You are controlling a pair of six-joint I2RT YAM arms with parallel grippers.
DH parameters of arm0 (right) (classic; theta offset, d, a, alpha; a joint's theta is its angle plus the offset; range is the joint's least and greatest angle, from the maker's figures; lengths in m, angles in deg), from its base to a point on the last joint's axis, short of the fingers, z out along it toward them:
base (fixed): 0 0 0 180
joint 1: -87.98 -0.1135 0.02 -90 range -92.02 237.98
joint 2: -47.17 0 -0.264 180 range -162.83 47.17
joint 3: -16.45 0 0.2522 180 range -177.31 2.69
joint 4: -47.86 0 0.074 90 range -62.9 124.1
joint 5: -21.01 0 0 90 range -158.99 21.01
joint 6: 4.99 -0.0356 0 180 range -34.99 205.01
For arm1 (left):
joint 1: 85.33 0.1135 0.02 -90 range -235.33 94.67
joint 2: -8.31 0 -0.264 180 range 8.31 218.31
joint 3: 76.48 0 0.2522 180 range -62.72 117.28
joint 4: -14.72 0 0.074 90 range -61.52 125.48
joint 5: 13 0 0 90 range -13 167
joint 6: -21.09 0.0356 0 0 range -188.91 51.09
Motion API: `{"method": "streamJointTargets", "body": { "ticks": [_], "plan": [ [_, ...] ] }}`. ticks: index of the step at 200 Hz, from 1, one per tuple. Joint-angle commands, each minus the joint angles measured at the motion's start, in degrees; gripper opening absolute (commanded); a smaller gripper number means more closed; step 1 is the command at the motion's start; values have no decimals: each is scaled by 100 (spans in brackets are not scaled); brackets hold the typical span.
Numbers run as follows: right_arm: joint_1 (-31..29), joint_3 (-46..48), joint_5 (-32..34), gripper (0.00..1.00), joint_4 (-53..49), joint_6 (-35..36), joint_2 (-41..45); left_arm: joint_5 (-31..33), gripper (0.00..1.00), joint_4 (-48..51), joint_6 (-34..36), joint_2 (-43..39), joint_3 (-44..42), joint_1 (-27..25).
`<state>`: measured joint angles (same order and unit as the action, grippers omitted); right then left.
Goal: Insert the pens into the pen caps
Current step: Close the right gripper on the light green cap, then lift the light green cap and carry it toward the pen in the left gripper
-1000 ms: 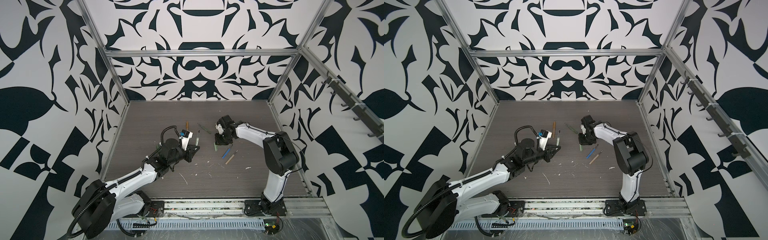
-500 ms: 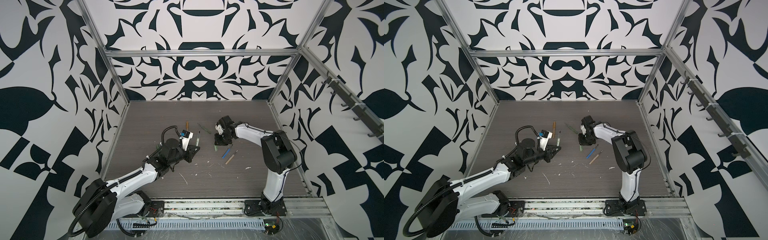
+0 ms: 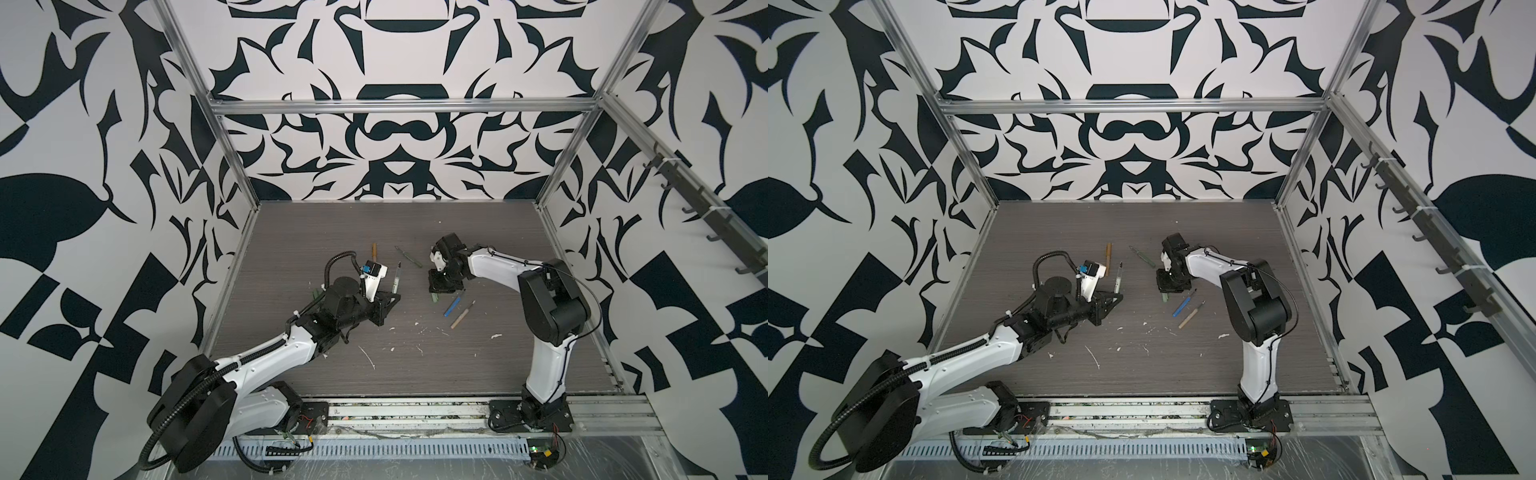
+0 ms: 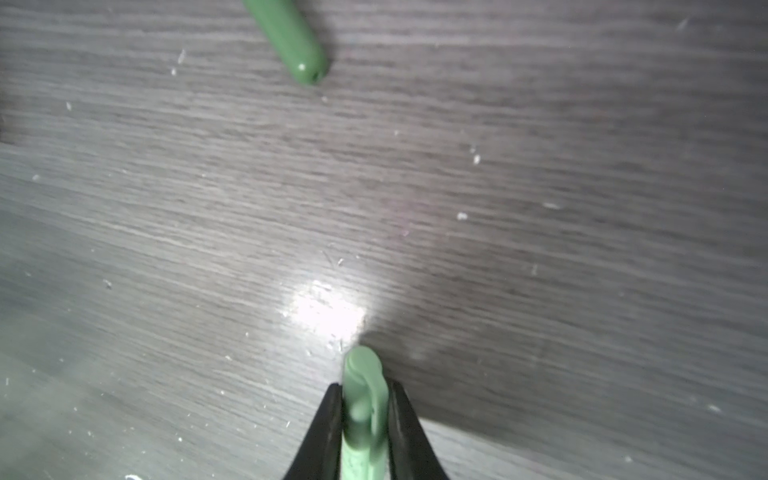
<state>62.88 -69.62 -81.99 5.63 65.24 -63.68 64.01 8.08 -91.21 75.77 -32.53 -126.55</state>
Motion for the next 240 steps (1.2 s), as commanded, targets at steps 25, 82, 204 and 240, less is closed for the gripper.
{"method": "streamJointTargets", "body": {
  "ticks": [25, 82, 204, 240],
  "plan": [
    [2, 34, 193, 23, -114, -26, -55, -61, 0, -157, 3, 16, 215, 18],
    [-177, -121, 764, 26, -309, -21, -271, -50, 0, -166, -2, 15, 202, 18],
    [-513, -19, 847, 15, 99, -251, 741, 3, 0, -213, 12, 9, 173, 22],
    [-615, 325, 723, 14, 951, -333, 1780, 38, 0, -573, -56, -22, 0, 23]
  ]
}}
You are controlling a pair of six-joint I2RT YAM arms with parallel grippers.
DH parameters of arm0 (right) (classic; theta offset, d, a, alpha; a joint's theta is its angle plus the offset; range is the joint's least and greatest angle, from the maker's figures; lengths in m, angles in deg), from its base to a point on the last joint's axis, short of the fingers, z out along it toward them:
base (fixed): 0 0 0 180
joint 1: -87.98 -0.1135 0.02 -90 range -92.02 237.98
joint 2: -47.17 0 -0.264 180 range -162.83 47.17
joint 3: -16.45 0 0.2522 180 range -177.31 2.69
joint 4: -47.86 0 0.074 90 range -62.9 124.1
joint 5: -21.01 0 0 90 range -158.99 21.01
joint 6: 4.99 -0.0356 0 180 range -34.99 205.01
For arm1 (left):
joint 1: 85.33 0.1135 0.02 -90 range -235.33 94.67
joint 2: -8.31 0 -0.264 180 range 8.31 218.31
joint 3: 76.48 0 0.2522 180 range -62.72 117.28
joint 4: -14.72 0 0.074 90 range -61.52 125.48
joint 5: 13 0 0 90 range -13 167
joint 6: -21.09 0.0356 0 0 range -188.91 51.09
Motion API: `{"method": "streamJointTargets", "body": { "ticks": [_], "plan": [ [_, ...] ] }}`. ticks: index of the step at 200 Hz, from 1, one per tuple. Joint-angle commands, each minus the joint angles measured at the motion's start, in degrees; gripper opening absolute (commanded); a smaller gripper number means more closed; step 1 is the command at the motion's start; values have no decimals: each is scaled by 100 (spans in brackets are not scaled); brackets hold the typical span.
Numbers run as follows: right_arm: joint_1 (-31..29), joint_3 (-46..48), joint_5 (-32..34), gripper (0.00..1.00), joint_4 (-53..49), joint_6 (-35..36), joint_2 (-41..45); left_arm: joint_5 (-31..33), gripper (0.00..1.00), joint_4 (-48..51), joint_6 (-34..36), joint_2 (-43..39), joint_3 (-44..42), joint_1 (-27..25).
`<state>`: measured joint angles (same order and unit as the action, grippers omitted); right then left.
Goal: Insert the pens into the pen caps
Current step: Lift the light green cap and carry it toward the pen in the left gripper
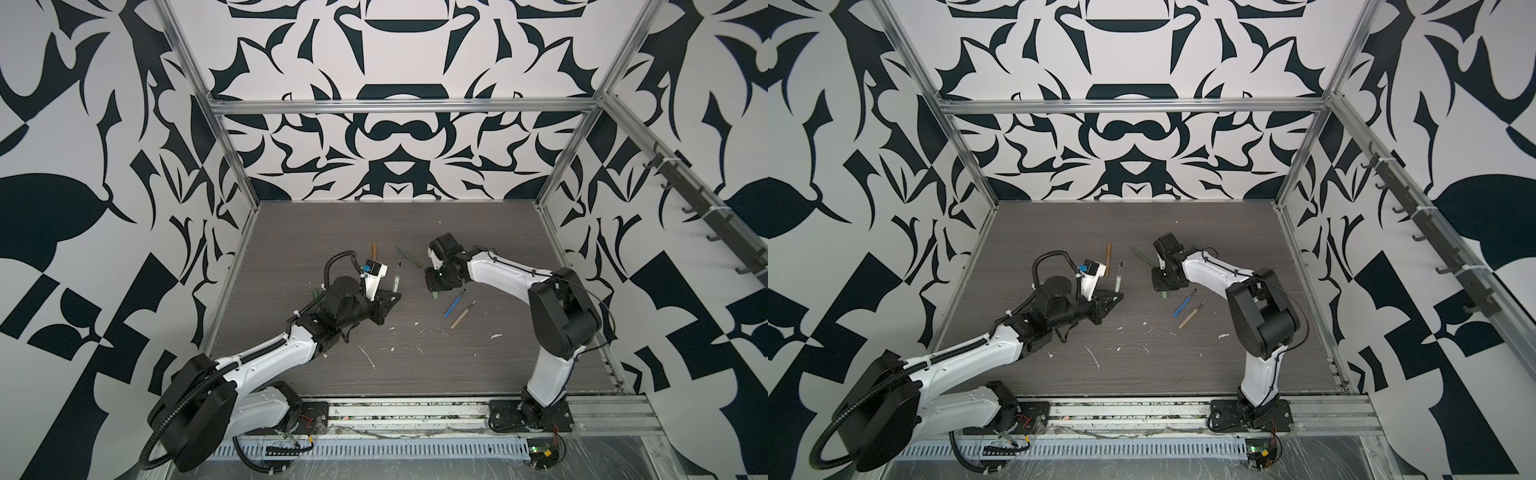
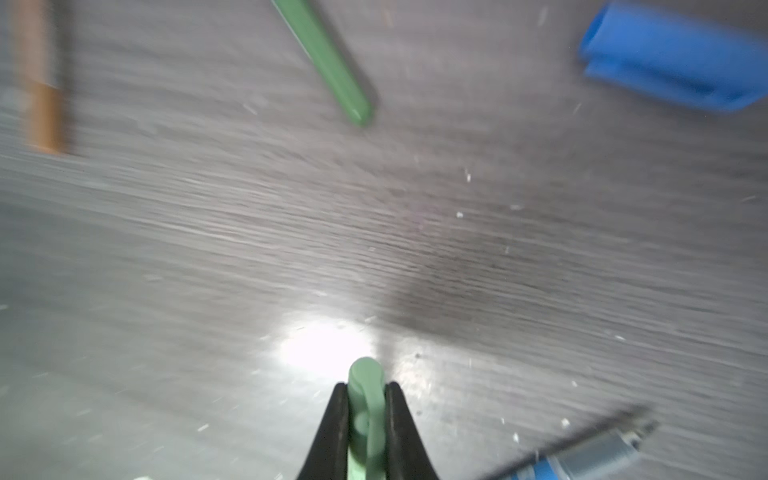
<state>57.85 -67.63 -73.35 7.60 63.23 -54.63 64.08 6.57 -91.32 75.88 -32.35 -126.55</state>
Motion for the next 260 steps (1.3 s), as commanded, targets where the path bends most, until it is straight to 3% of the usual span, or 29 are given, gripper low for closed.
{"method": "streamJointTargets", "body": {
  "ticks": [1, 42, 107, 203, 260],
  "plan": [
    [-114, 139, -142, 14, 788, -133, 909, 29, 0, -430, -44, -29, -20, 20],
    [-397, 594, -36, 12, 2096, -158, 2027, 36, 0, -509, -11, 61, -37, 19],
    [-696, 1057, 54, 11, 4161, -493, 2863, -51, 0, -1778, 18, 224, -471, 16],
    [-1069, 783, -405, 11, 4556, -882, 2441, -313, 0, -1498, 47, 292, -275, 17],
    [-1107, 912, -344, 10, 4461, -907, 2505, -271, 0, -1492, 40, 248, -295, 12]
  ]
}}
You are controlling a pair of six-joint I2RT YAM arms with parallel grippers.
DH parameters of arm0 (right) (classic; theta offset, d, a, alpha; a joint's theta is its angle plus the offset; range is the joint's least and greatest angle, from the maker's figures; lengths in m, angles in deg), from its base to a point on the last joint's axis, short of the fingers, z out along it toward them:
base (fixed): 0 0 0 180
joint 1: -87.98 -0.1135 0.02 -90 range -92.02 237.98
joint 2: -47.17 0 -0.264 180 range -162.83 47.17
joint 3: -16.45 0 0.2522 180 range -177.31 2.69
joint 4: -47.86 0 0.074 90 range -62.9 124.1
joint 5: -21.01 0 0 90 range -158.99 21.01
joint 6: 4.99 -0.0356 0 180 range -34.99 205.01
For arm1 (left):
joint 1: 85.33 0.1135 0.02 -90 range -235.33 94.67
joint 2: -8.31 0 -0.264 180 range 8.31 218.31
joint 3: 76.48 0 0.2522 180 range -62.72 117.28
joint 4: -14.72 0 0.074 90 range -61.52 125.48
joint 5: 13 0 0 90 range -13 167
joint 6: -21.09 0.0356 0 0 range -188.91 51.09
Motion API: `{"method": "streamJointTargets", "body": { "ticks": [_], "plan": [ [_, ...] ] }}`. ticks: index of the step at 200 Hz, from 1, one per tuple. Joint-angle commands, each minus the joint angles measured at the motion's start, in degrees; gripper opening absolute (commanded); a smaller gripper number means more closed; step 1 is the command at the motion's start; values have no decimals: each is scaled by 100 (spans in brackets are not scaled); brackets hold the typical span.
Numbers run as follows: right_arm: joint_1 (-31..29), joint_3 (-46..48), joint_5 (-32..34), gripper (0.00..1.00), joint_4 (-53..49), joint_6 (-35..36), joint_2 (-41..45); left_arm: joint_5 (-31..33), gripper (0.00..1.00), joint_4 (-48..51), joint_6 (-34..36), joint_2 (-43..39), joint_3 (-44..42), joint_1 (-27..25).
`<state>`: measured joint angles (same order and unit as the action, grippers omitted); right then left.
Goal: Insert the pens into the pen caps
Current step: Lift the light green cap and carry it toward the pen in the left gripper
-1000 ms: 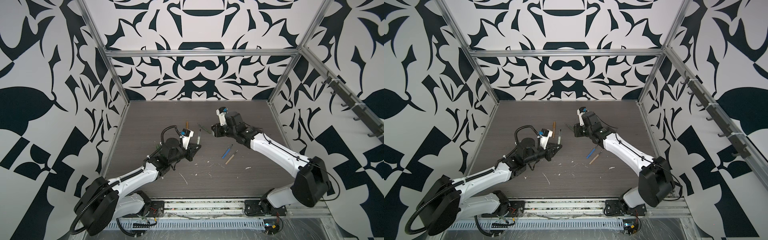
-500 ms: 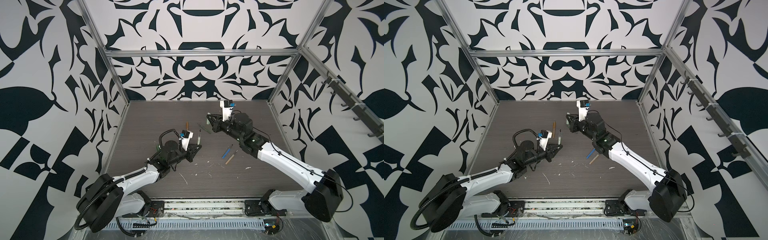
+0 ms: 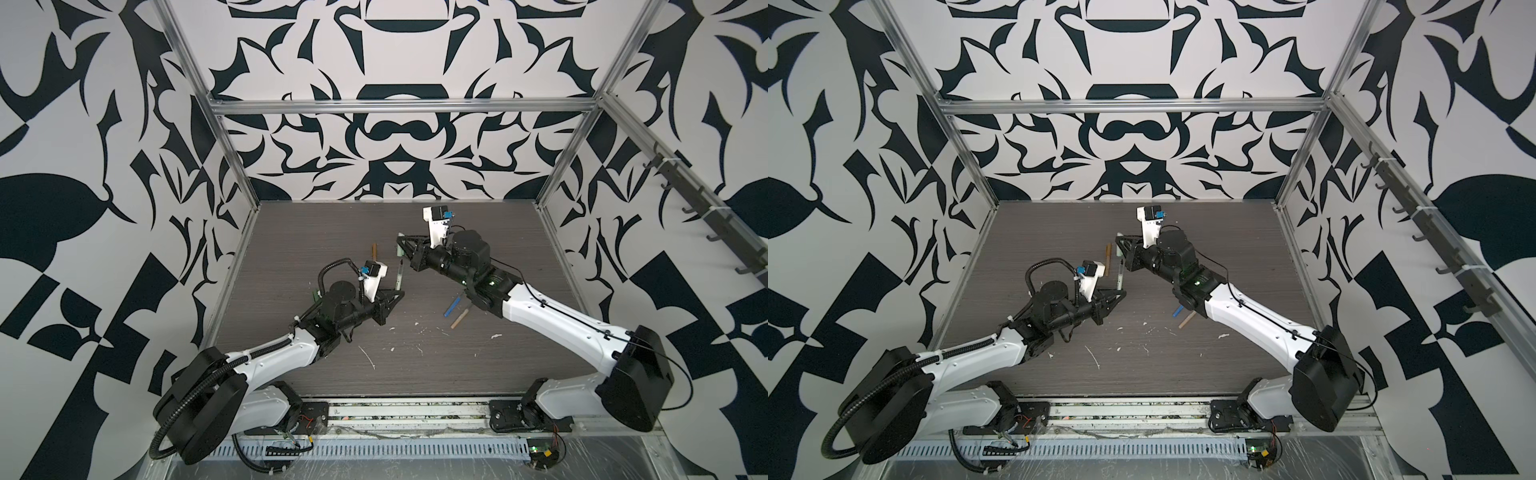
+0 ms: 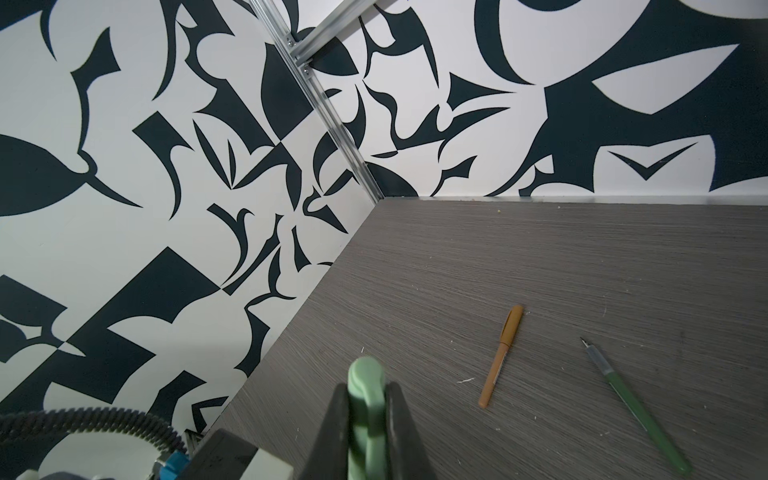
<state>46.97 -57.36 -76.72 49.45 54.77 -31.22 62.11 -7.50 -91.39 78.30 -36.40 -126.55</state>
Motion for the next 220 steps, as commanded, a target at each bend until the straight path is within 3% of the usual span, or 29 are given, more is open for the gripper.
{"method": "streamJointTargets", "body": {
  "ticks": [1, 220],
  "plan": [
    [-16, -108, -5, 10, 275, -57, 170, -70, 0, -84, 44, 5, 110, 14],
    [-21, 113, -42, 9, -102, -7, 182, -34, 0, -140, -38, -12, 94, 12]
  ]
}}
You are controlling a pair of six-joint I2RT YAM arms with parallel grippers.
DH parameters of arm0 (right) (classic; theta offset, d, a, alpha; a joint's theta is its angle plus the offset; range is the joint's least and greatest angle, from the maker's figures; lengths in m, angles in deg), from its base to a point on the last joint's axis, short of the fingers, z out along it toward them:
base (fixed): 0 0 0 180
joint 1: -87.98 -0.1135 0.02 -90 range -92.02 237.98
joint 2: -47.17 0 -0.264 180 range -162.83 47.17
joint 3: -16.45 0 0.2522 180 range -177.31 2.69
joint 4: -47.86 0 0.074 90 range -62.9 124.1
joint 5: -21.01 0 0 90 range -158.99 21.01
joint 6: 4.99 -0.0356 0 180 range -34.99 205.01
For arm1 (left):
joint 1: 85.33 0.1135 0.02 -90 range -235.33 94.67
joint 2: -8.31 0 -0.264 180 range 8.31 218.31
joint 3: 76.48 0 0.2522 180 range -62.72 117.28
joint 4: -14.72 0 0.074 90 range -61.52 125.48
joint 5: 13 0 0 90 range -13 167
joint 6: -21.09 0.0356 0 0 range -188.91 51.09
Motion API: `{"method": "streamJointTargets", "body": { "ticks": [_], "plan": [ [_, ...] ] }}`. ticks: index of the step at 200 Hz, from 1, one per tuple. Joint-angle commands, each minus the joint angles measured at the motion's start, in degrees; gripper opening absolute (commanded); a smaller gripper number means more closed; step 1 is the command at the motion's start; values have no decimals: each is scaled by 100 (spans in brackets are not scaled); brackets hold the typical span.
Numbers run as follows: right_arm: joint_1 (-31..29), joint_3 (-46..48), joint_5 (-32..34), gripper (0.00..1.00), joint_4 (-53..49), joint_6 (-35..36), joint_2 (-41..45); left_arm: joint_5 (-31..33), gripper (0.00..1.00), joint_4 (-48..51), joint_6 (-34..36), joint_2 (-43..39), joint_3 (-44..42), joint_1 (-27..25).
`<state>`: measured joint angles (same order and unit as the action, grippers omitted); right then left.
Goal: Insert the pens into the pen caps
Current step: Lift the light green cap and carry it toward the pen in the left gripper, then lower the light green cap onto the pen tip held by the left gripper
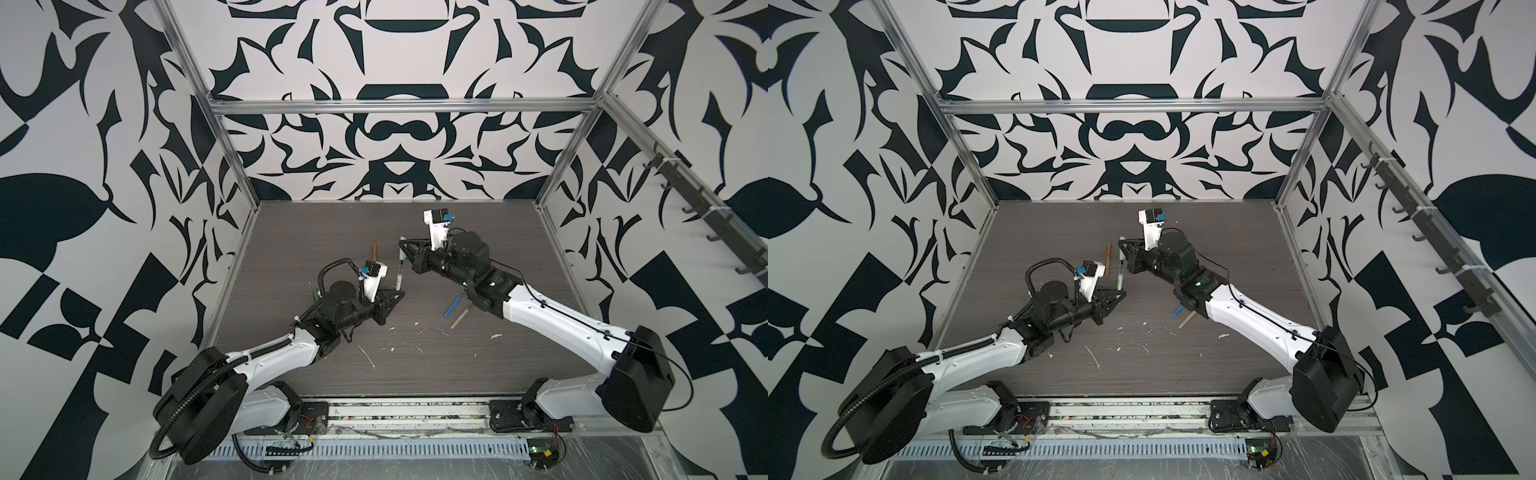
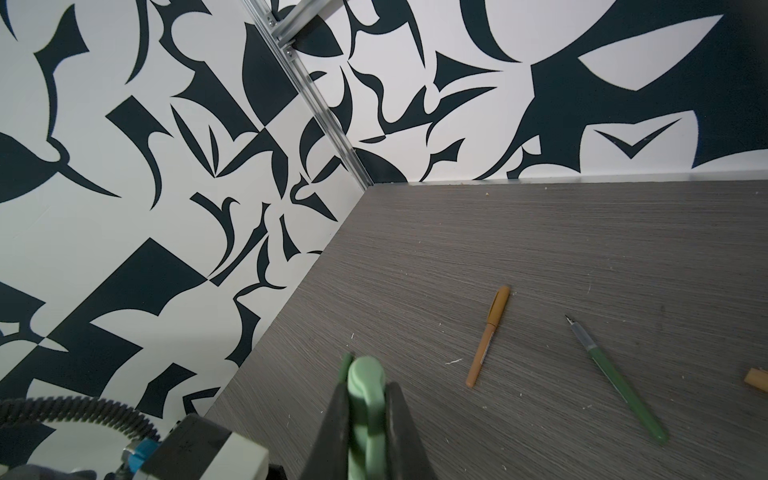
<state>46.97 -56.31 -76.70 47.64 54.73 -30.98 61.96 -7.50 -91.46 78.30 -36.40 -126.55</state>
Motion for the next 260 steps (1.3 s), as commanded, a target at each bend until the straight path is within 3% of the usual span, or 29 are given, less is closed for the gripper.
{"method": "streamJointTargets", "body": {
  "ticks": [1, 87, 173, 211, 260],
  "plan": [
    [-21, 10, -41, 9, 79, -3, 154, -13, 0, -143, -36, -12, 93, 10],
    [-16, 324, -306, 9, 207, -310, 187, 92, 0, -665, -390, 161, 208, 16],
    [-52, 658, -534, 12, 202, -106, 319, 214, 0, -1512, -982, 629, 512, 147],
    [-67, 382, -880, 17, -269, 43, 265, -63, 0, -1250, -947, 592, 729, 428],
    [-65, -190, -976, 33, -809, 154, 466, -298, 0, -154, -156, 388, 902, 441]
  ]
}}
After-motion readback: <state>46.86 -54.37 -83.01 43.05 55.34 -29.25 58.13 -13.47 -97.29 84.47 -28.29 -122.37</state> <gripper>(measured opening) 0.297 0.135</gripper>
